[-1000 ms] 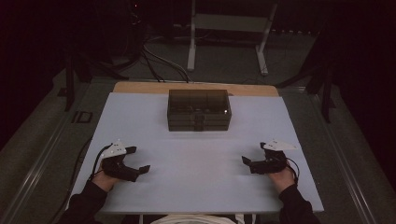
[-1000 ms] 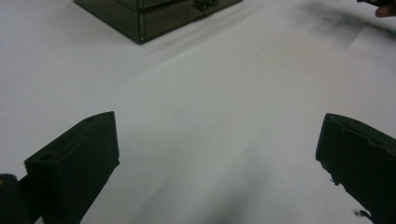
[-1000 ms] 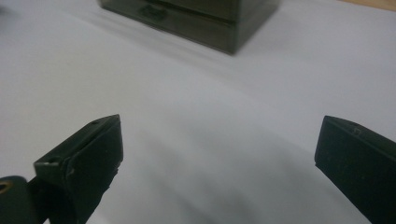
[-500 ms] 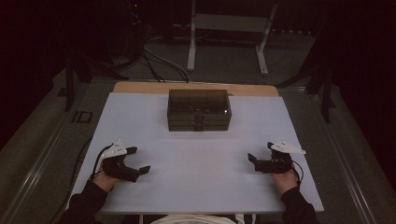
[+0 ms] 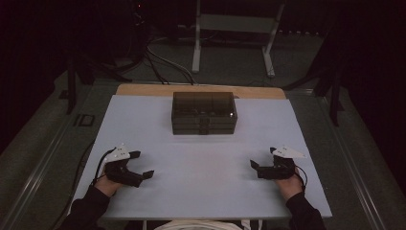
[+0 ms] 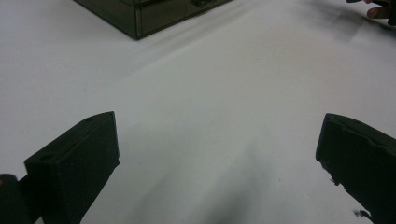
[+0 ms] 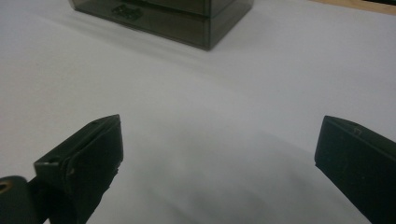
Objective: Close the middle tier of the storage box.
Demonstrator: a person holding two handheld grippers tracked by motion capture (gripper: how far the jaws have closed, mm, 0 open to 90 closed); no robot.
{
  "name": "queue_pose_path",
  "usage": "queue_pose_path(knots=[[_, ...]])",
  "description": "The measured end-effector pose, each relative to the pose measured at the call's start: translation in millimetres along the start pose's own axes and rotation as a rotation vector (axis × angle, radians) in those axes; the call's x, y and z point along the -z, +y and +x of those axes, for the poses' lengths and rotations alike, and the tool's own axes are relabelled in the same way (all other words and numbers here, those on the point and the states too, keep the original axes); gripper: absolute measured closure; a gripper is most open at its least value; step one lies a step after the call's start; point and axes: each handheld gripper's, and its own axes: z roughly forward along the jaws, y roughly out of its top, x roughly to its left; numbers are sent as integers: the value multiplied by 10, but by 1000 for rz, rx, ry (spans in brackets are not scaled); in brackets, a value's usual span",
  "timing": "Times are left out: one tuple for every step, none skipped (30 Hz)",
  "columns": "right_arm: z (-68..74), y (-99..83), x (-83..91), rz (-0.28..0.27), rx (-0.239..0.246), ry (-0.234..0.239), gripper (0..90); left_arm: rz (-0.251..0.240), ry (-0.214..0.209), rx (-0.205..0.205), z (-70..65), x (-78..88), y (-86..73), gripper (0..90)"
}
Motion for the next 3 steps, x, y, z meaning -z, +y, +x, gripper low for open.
queue_pose_path(knots=[[-8,-3,3,7,0,-1,8,0,0,0,1,-1,0,9],[-15,-5,6,12,2,-4,8,0,0,0,1,-1,0,9],[-20,-7,10,12,5,-13,8,-1,0,0,-1,-2,1,9]])
